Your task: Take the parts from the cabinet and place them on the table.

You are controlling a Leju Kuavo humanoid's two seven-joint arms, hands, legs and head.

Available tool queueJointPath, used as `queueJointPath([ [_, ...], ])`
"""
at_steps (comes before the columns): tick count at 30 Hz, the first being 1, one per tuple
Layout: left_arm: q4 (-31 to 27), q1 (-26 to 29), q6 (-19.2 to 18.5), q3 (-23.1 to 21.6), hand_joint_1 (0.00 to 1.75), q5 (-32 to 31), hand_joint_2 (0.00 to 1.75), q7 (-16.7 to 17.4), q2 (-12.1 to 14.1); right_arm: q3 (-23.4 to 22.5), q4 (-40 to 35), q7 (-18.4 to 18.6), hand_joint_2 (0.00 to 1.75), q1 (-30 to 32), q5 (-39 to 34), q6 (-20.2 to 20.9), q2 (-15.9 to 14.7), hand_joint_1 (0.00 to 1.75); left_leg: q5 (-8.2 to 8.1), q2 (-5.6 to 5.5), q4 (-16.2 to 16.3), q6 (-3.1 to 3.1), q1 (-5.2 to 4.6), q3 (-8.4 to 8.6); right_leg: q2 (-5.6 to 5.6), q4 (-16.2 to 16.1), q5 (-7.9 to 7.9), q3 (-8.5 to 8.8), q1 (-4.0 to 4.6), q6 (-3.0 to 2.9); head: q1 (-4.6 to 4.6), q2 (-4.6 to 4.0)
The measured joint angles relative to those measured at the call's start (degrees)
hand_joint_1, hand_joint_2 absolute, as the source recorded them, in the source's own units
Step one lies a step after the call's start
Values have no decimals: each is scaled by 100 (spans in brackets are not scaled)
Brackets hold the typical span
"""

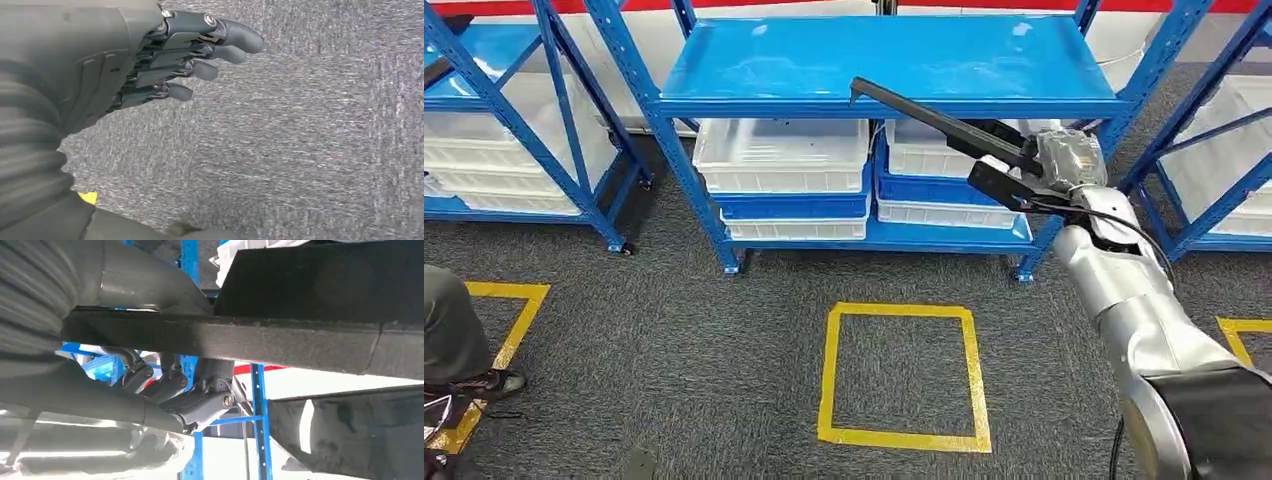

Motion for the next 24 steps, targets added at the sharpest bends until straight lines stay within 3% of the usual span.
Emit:
queueJointPath([
  [1,0,0,0,0,0,-2,175,0,0,-2,0,7,175,1,9,4,-2,175,96,0,-89,38,-5,146,8,2,44,-46,32,-5,-2,0],
  [2,0,-3,0,0,0,-11,175,0,-2,-13,-2,15,175,0,11,4,-13,175,263,-5,-448,114,-23,444,18,1,83,-89,69,1,0,0],
  [3,-2,-7,0,0,0,-20,175,0,-2,-24,-4,20,175,-3,11,4,-22,175,414,-25,-970,235,-58,828,23,-2,120,-121,114,-6,-2,0],
  [4,-2,-20,0,0,0,-32,175,0,2,-30,-10,22,175,-9,9,4,-26,175,433,-76,-1487,404,-133,1180,24,-4,153,-135,137,-8,2,0],
  [5,-4,-42,4,-2,0,-50,175,11,25,-33,-17,26,175,-39,7,4,-32,175,236,-65,-1780,570,-133,1374,11,-31,205,-174,125,38,61,0],
  [6,-4,-45,7,-4,0,-68,175,11,6,-35,-17,26,175,-43,7,4,-50,175,285,-60,-1845,522,-166,1346,-18,-34,235,-166,42,72,68,0],
  [7,-4,-45,11,-4,0,-70,175,15,20,-35,-17,26,175,-46,7,6,-52,175,342,-80,-1856,505,-209,1328,-21,-61,282,-182,16,133,24,0],
  [8,-4,-44,15,-2,0,-66,175,28,33,-37,-20,26,175,-24,4,6,-55,175,409,-87,-1892,520,-241,1338,-14,-102,337,-181,-15,169,-5,0],
  [9,-4,-38,18,-2,0,-68,175,33,35,-41,-22,22,175,-6,4,4,-68,175,553,-74,-2056,598,-253,1356,-11,-213,429,-161,43,201,-2,0],
  [10,-4,-51,22,0,0,-70,175,35,31,-50,-24,20,175,12,4,4,-99,175,714,-28,-2302,569,-142,1428,-8,-168,353,-201,55,158,-4,0],
  [11,-7,-66,22,0,0,-70,175,35,22,-61,-24,7,175,-3,7,7,-124,175,833,-23,-2374,643,-142,1374,9,31,74,-356,74,97,15,0],
  [12,-7,-87,31,0,0,-70,175,37,20,-66,-26,-2,175,-13,7,4,-131,175,890,-17,-2372,623,-120,1306,17,366,-181,-456,65,60,22,0],
  [13,-7,-90,20,0,0,-70,175,46,0,-72,-26,-7,175,-12,4,9,-162,175,946,-10,-2369,539,-102,1213,15,852,-463,-594,37,62,24,0],
  [14,-7,-90,22,0,0,-70,175,46,-11,-74,-26,-7,175,-6,7,11,-186,175,987,-9,-2367,480,-88,1144,14,1209,-608,-682,3,93,24,0],
  [15,-7,-87,22,0,0,-70,175,48,-31,-77,-26,-7,175,3,9,13,-190,175,1044,-1,-2345,421,-56,1059,13,1515,-624,-728,-34,179,22,0],
  [16,-7,-88,24,0,0,-70,175,48,-33,-76,-26,-7,175,17,11,17,-199,175,1081,5,-2325,377,-29,991,13,1585,-531,-692,-70,270,20,0],
  [17,-7,-89,26,0,0,-70,175,48,-44,-76,-26,-7,175,20,20,17,-208,175,1129,16,-2253,304,34,858,11,1390,-260,-479,-119,454,26,0],
  [18,-7,-92,26,0,0,-70,175,48,-55,-76,-28,-7,175,17,22,17,-208,175,1157,25,-2158,257,88,739,4,1012,-76,-201,-174,584,20,0],
  [19,-7,-96,28,0,0,-70,175,48,-57,-79,-30,-7,175,16,24,17,-208,175,1172,34,-2057,217,123,626,-6,604,-56,67,-230,655,24,0],
  [20,-13,-106,33,2,0,-70,175,48,-18,-79,-33,-4,175,6,22,17,-197,175,1185,29,-1951,137,61,470,9,278,-384,312,-151,698,64,0],
  [21,-13,-107,33,0,0,-70,175,48,-16,-81,-41,-4,175,6,24,20,-183,175,1211,36,-1854,93,74,404,62,186,-459,269,-95,542,116,0],
  [22,-13,-101,39,0,0,-72,175,39,-41,-90,-46,2,175,27,26,24,-192,175,1257,4,-1838,77,45,340,34,206,-459,213,-177,483,57,0],
  [23,-13,-85,37,0,0,-72,175,46,-44,-92,-48,2,175,51,29,22,-186,175,1322,-2,-1834,76,63,314,37,275,-435,163,-157,435,9,0],
  [24,-11,-67,39,2,0,-70,175,48,-28,-92,-46,4,175,92,26,24,-175,175,1395,5,-1855,67,76,278,35,308,-395,97,-150,363,24,0],
])
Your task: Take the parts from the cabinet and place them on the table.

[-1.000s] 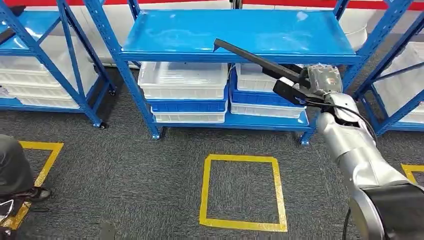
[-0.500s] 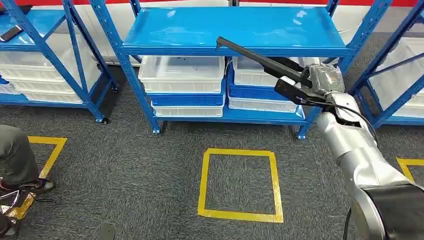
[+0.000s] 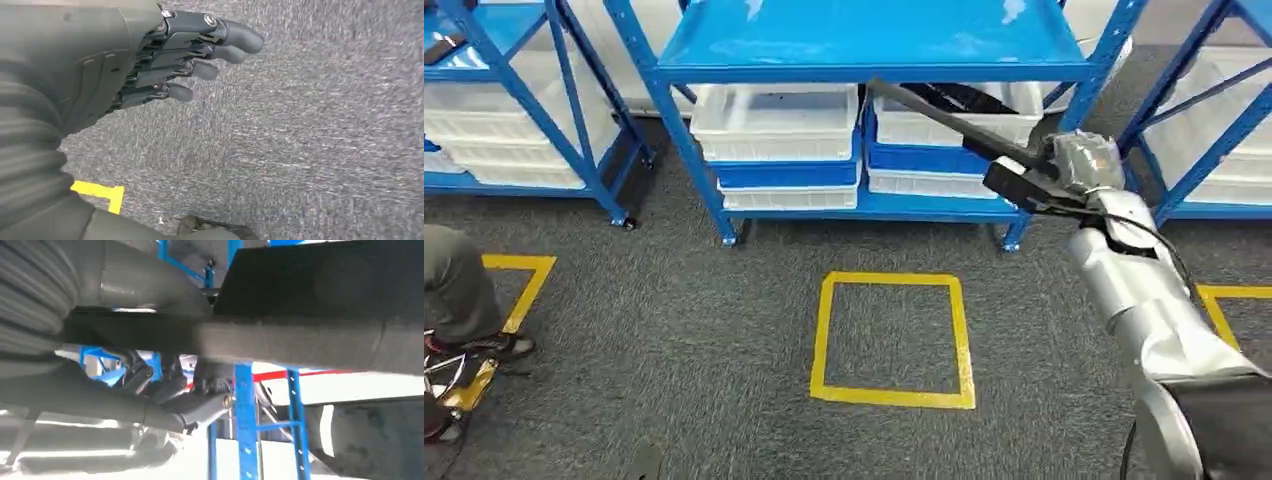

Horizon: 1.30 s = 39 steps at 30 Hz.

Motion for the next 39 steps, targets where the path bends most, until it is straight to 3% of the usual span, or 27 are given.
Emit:
queueJointPath([
  [2,7,28,0,0,0,-2,175,0,0,-2,2,13,175,34,7,11,15,175,-359,27,192,-35,45,-96,-9,3,98,-97,11,-150,-17,0],
  [4,7,29,-2,0,0,-9,175,0,-4,-13,-7,13,175,22,13,11,22,175,-1168,8,1064,-76,35,-253,-10,0,220,-214,66,-239,-41,0],
  [6,7,19,-4,0,0,-9,175,2,-4,-15,-7,15,175,22,13,11,20,175,-1498,7,1817,-33,20,-329,-10,3,319,-317,143,-276,-35,0],
  [8,7,19,-7,-2,0,-9,175,2,-9,-17,-7,17,175,21,13,11,20,175,-1273,1,1845,140,-64,-75,-3,2,438,-453,259,-302,-37,0],
  [9,7,15,-7,-2,0,-13,175,4,-11,-17,-9,17,175,15,15,11,13,175,-1107,-8,1533,322,-150,231,14,-6,505,-521,336,-318,-41,0],
  [10,7,7,-7,-2,0,-18,175,4,-11,-20,-15,17,175,12,15,7,4,175,-1039,-34,1116,537,-270,593,27,-27,567,-569,391,-345,-39,0],
  [11,-13,-18,-2,2,0,-17,175,11,88,-20,-24,22,175,27,15,7,31,175,-1316,-46,612,883,-389,926,0,-43,633,-580,302,-349,27,0],
  [12,-18,-17,-11,-2,0,-20,175,15,30,-22,-28,22,175,18,20,7,28,175,-1450,-4,229,879,-403,1118,11,-92,694,-554,324,-318,74,0],
  [13,-28,-42,5,2,0,-31,175,7,67,-31,-33,33,175,29,22,0,-7,175,-1388,-5,213,770,-446,1122,-23,-159,756,-557,261,-228,58,0],
  [14,-28,-48,-5,0,0,-29,175,13,33,-31,-33,35,175,31,31,4,0,175,-1276,-35,168,751,-503,1074,-42,-219,824,-549,202,-187,66,0],
  [15,-35,-52,0,2,0,-28,175,17,75,-35,-37,44,175,32,33,4,-4,175,-1145,-36,44,749,-538,1062,-32,-311,917,-536,175,-156,18,0],
  [16,-35,-50,-7,4,0,-26,175,17,65,-37,-50,42,175,60,37,2,-18,175,-844,-11,-326,852,-449,1174,-31,-389,965,-565,235,-198,-39,0],
  [17,-35,-66,-7,4,0,-26,175,20,48,-39,-52,41,175,53,37,2,-20,175,-702,13,-429,849,-436,1179,-16,-335,786,-629,257,-230,-39,0],
  [18,-37,-78,-9,4,0,-28,175,20,46,-42,-52,41,175,32,42,2,-46,175,-575,11,-471,914,-410,1092,-10,-93,465,-716,256,-285,-33,0],
  [20,-35,-73,-18,4,0,-35,175,20,2,-63,-52,41,175,20,42,2,-98,175,-437,32,-469,737,-325,911,-7,658,-33,-861,179,-235,-26,0],
  [21,-35,-73,-17,4,0,-35,175,22,-13,-74,-52,42,175,26,42,4,-98,175,-368,36,-463,653,-288,818,-7,1002,-106,-914,138,-147,-22,0],
  [22,-35,-71,-17,4,0,-37,175,20,-33,-87,-52,41,175,31,42,4,-107,175,-285,37,-442,544,-235,696,-8,1259,-25,-910,77,-12,-26,0],
  [25,-35,-73,-18,4,0,-55,175,20,-63,-94,-52,39,175,27,42,4,-127,175,-149,75,-270,334,-64,341,-23,940,495,-492,-79,385,-22,0],
  [26,-41,-82,-13,7,0,-55,175,20,-40,-105,-55,31,175,25,42,4,-123,175,-123,83,-29,215,-52,90,-32,377,222,-141,-131,546,-16,0],
  [27,-50,-77,-9,13,0,-55,175,22,0,-107,-70,24,175,0,41,4,-105,175,-101,83,108,125,-82,-66,-12,-10,-124,90,19,389,108,0],
  [28,-50,-58,-7,15,0,-61,175,18,-9,-122,-83,24,175,12,33,0,-140,175,-99,34,117,132,-105,-146,-2,131,-96,-23,-64,245,77,0],
  [29,-41,-54,-9,17,0,-70,175,9,-23,-122,-83,20,175,57,35,-6,-107,175,-26,62,144,82,-92,-180,-12,152,-88,-110,-119,140,-45,0],
  [31,-39,-25,0,35,0,-68,175,-13,9,-122,-81,17,175,125,35,-15,-112,175,72,52,94,73,-43,-240,-20,229,9,-220,-132,-6,-35,0],
  [32,-35,-8,2,37,0,-68,175,-13,4,-127,-85,17,175,132,28,-20,-105,175,-114,35,213,39,-36,-282,-13,218,64,-271,-92,-74,-66,0],
  [34,-35,-3,7,39,0,-72,175,-22,0,-129,-90,17,175,125,50,-24,-112,175,-499,24,639,-18,-25,-404,-16,202,136,-327,-76,-121,-96,0],
  [37,-35,-12,7,42,0,-105,175,-39,-6,-129,-101,17,175,90,72,-26,-109,175,-1189,25,1841,-39,-27,-695,-17,202,275,-472,-3,-168,-96,0],
  [39,-35,-12,7,44,0,-105,175,-37,-13,-131,-101,17,175,90,83,-24,-112,175,-1240,13,1932,56,-51,-516,-13,202,375,-588,77,-193,-94,0],
])
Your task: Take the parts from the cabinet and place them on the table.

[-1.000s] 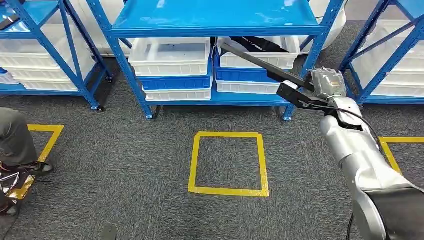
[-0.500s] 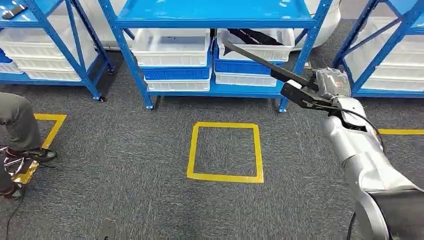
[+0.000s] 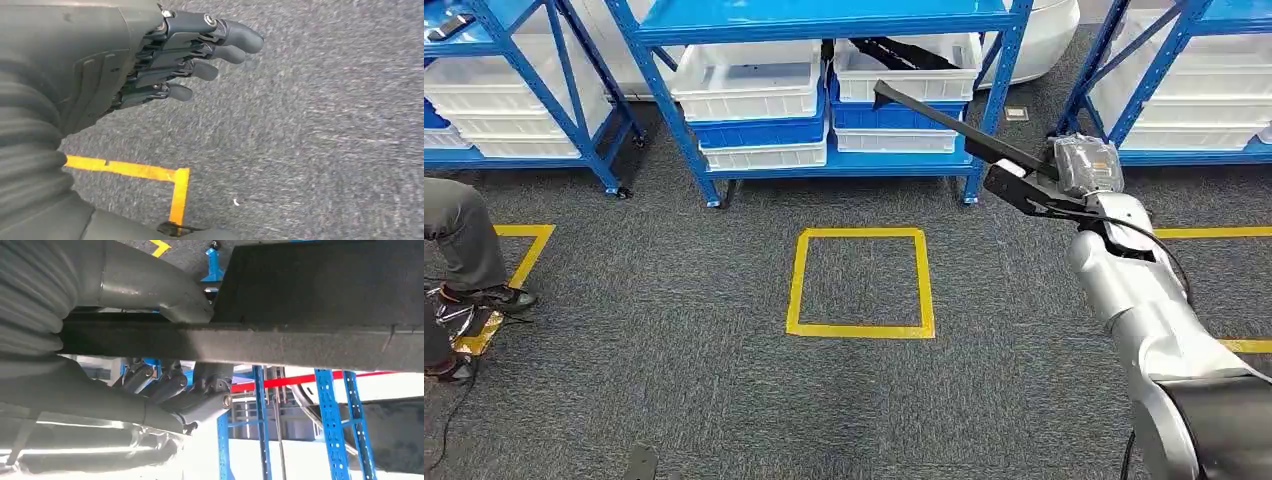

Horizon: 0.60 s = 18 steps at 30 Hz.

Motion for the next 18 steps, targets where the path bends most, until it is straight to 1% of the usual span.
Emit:
queueJointPath([
  [1,0,-1,2,4,0,-2,175,0,0,0,0,0,175,-3,11,-2,-4,175,90,-12,-294,99,-28,280,7,-3,56,-60,53,-12,-2,0],
  [2,0,-4,2,7,0,-7,175,0,-2,-2,-2,0,175,-14,17,0,-11,175,170,-31,-711,240,-85,639,21,-14,110,-114,111,-30,0,0],
  [3,-2,-21,4,9,0,-7,175,0,-2,-7,-9,0,175,-29,15,-2,-15,175,98,-76,-1254,466,-198,1093,29,-42,181,-139,112,-63,-2,0],
  [4,-18,-41,15,11,0,-7,175,2,68,-9,-31,0,175,-31,17,-2,11,175,-85,-66,-1412,591,-208,1167,20,-89,235,-149,101,-29,60,0],
  [5,-13,-46,24,11,0,-11,175,-2,4,-15,-31,0,175,-48,17,0,-18,175,-31,-39,-1397,567,-264,1146,8,-174,284,-81,52,1,114,0],
  [6,-15,-59,39,11,0,-11,175,2,42,-26,-31,-2,175,-62,20,0,-15,175,17,-34,-1495,548,-303,1153,-6,-258,342,-47,15,73,79,0],
  [7,-15,-65,55,13,0,-9,175,4,53,-28,-35,-2,175,-60,17,0,-4,175,66,2,-1657,546,-344,1196,-10,-341,402,-17,-14,115,59,0],
  [8,-15,-62,52,13,0,-7,175,4,55,-37,-46,-2,175,-61,22,-2,0,175,137,-2,-1850,587,-376,1234,-8,-496,489,45,22,160,53,0],
  [9,-15,-55,55,15,0,-7,175,4,39,-50,-61,-2,175,-54,26,-4,-31,175,510,-4,-2237,661,-252,1442,-7,-447,532,-6,63,127,44,0],
  [10,-15,-58,57,15,0,-7,175,2,31,-52,-61,-26,175,-83,33,-2,-26,175,657,23,-2351,721,-259,1439,10,-267,308,-116,101,56,53,0],
  [11,-15,-69,55,17,0,-7,175,2,28,-57,-57,-24,175,-107,33,-2,-42,175,756,31,-2360,693,-259,1386,5,33,89,-220,89,12,61,0],
  [12,-15,-66,48,15,0,-7,175,2,11,-68,-55,-22,175,-124,33,-2,-77,175,798,48,-2356,623,-246,1309,8,478,-173,-374,81,-5,68,0],
  [13,-13,-55,48,15,0,-7,175,2,-24,-77,-55,-16,175,-123,33,-2,-85,175,843,48,-2353,562,-243,1242,7,866,-378,-494,63,10,70,0],
  [14,-13,-47,50,17,0,-7,175,2,-39,-79,-52,-2,175,-110,33,-2,-85,175,893,48,-2345,512,-239,1169,2,1110,-500,-531,39,61,61,0],
  [15,-11,-42,52,15,0,-7,175,2,-55,-79,-48,-2,175,-98,35,-2,-85,175,937,48,-2335,451,-227,1107,-1,1040,-501,-417,22,124,68,0],
  [16,-9,-42,52,15,0,-7,175,4,-68,-79,-48,-2,175,-89,39,-2,-85,175,973,48,-2304,395,-205,1039,-9,694,-432,-138,-16,202,61,0],
  [17,-9,-44,52,15,0,-7,175,4,-83,-79,-48,-2,175,-91,55,-2,-85,175,995,48,-2221,349,-172,949,-22,109,-306,271,-53,301,63,0],
  [18,-9,-47,52,17,0,-9,175,2,-83,-81,-48,-2,175,-99,55,-2,-85,175,978,48,-2081,290,-158,849,-31,-425,-277,611,-85,367,70,0],
])
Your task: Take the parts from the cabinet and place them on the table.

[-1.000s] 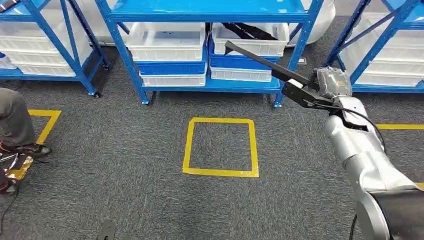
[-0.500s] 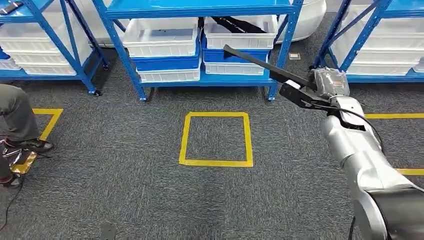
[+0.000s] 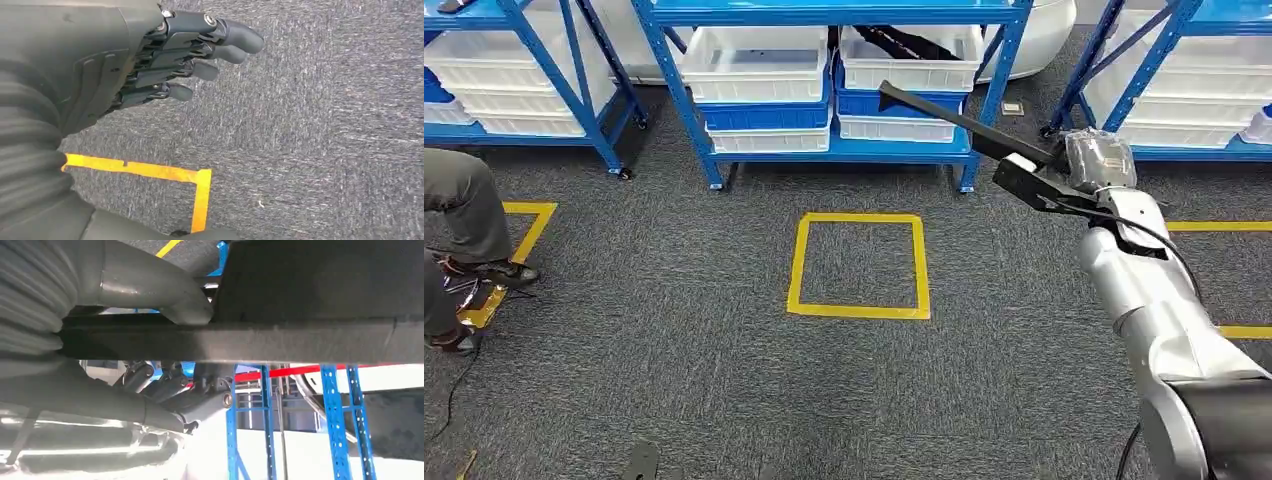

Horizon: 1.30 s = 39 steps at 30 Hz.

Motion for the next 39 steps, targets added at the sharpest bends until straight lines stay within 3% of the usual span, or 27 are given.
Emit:
queueJointPath([
  [1,-2,-1,2,2,0,0,175,0,24,0,2,0,175,12,-9,2,6,175,-4,-11,80,-60,-39,-95,24,179,-92,-88,53,-61,2,0],
  [2,0,4,4,4,0,-7,175,0,30,-4,0,-7,175,8,-9,0,15,175,-48,4,260,-86,-33,-171,50,115,-21,-101,51,-148,26,0],
  [3,0,12,9,4,0,-9,175,-5,20,-6,2,-2,175,37,-13,4,13,175,-34,-21,240,-109,-40,-183,39,175,-43,-122,64,-239,-41,0],
  [5,2,37,7,4,0,-9,175,-9,20,-7,2,-22,175,47,-41,7,20,175,-4,-22,269,-111,-1,-223,31,189,8,-139,64,-324,-48,0],
  [6,2,40,9,9,0,-9,175,-11,22,-7,2,-33,175,48,-57,13,35,175,2,-26,255,-124,-1,-231,43,185,17,-146,77,-336,-55,0],
  [7,2,40,9,11,0,-9,175,-20,20,-9,2,-53,175,48,-79,13,42,175,-23,-26,237,-103,0,-226,44,184,19,-149,79,-341,-46,0],
  [9,2,40,9,13,0,-9,175,-30,22,-15,2,-61,175,46,-87,13,42,175,16,-25,236,15,1,-223,45,184,33,-147,95,-362,-48,0],
  [11,2,40,9,13,0,-9,175,-37,20,-22,2,-63,175,41,-83,13,42,175,32,-25,237,50,0,-220,43,185,34,-150,114,-362,-50,0],
  [16,2,40,15,15,0,-9,175,-37,17,-22,2,-61,175,39,-28,11,42,175,57,-25,237,13,-1,-224,39,187,33,-153,123,-362,-48,0],
  [20,2,39,17,15,0,-9,175,-37,15,-22,2,-57,175,26,-20,9,46,175,71,-29,188,-95,-2,-217,30,133,36,-143,133,-362,-48,0],
  [24,2,39,20,15,0,-11,175,-37,15,-22,2,-48,175,14,-22,13,46,175,81,-33,155,-119,-5,-210,24,75,56,-122,136,-365,-48,0],
  [27,2,39,17,15,0,-15,175,-37,11,-28,2,-48,175,9,-33,13,48,175,68,-38,154,-176,-12,-209,16,50,60,-114,139,-358,-46,0],
  [39,2,34,0,15,0,-79,175,-39,9,-160,0,-177,175,1,-199,37,18,175,68,-38,145,-173,-34,-211,6,-50,98,-70,136,-296,-46,0],
])
